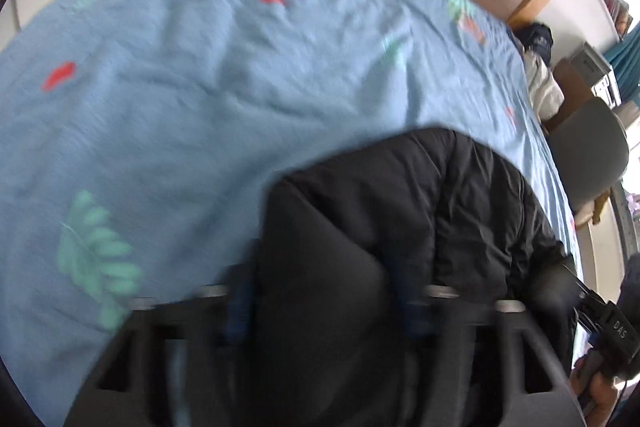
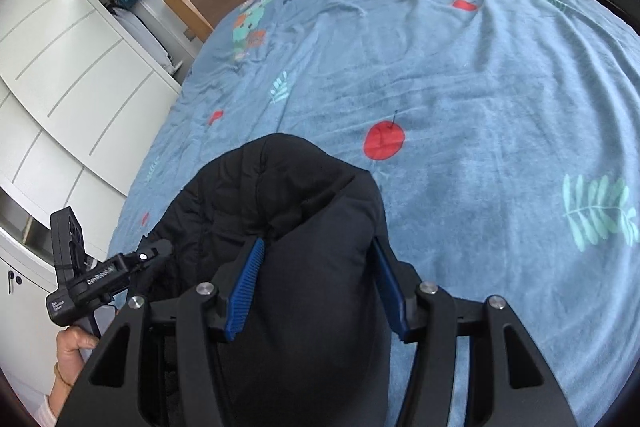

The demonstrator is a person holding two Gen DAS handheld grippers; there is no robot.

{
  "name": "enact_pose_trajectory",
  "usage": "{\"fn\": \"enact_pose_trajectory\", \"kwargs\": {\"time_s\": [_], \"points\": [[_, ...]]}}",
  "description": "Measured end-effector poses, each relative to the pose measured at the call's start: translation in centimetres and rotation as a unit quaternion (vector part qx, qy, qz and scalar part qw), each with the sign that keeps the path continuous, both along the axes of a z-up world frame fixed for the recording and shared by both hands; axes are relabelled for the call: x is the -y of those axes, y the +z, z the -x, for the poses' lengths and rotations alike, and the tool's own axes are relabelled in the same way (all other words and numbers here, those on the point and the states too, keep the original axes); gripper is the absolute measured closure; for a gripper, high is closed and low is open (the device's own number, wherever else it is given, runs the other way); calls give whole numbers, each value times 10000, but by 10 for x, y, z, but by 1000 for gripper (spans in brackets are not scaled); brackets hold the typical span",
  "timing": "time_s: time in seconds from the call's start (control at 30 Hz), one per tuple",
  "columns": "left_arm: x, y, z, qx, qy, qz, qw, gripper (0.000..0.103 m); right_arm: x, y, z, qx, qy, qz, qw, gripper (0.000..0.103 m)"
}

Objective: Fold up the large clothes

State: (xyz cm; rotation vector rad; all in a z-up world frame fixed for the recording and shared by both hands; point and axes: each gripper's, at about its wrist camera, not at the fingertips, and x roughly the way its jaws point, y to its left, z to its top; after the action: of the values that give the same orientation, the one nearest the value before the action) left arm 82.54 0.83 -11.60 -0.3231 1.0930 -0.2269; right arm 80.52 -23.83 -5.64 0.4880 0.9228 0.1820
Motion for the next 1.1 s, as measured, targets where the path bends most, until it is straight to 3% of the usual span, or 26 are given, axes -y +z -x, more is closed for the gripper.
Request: {"fn": "enact_pose_trajectory", "kwargs": {"time_s": [0.03, 0.1, 0.17, 0.5, 0.8, 0.93, 1.1], "points": [[5, -1, 1, -37, -4, -97, 9999, 75, -6, 1, -2, -39, 84, 132, 9999, 70], [12, 3, 8, -11, -85, -301, 9995, 85, -20, 6, -3, -146, 214, 484, 9985, 84], [13, 13, 17, 68, -131, -347, 9993, 88, -28, 14, 1, -180, 323, 713, 9968, 88], [-1, 83, 90, 527, -170, -569, 9968, 90, -37, 89, 77, 168, 396, 947, 9946, 91], [-27, 140, 224, 884, -57, -326, 9955, 90, -45, 152, 231, 899, 368, 687, 9929, 91], [-46, 137, 288, 767, 102, 36, 9970, 89, -49, 156, 310, 1052, 301, 466, 9929, 91], [-61, 104, 336, 494, 271, -2, 9984, 87, -42, 125, 365, 777, 57, 307, 9965, 91]]}}
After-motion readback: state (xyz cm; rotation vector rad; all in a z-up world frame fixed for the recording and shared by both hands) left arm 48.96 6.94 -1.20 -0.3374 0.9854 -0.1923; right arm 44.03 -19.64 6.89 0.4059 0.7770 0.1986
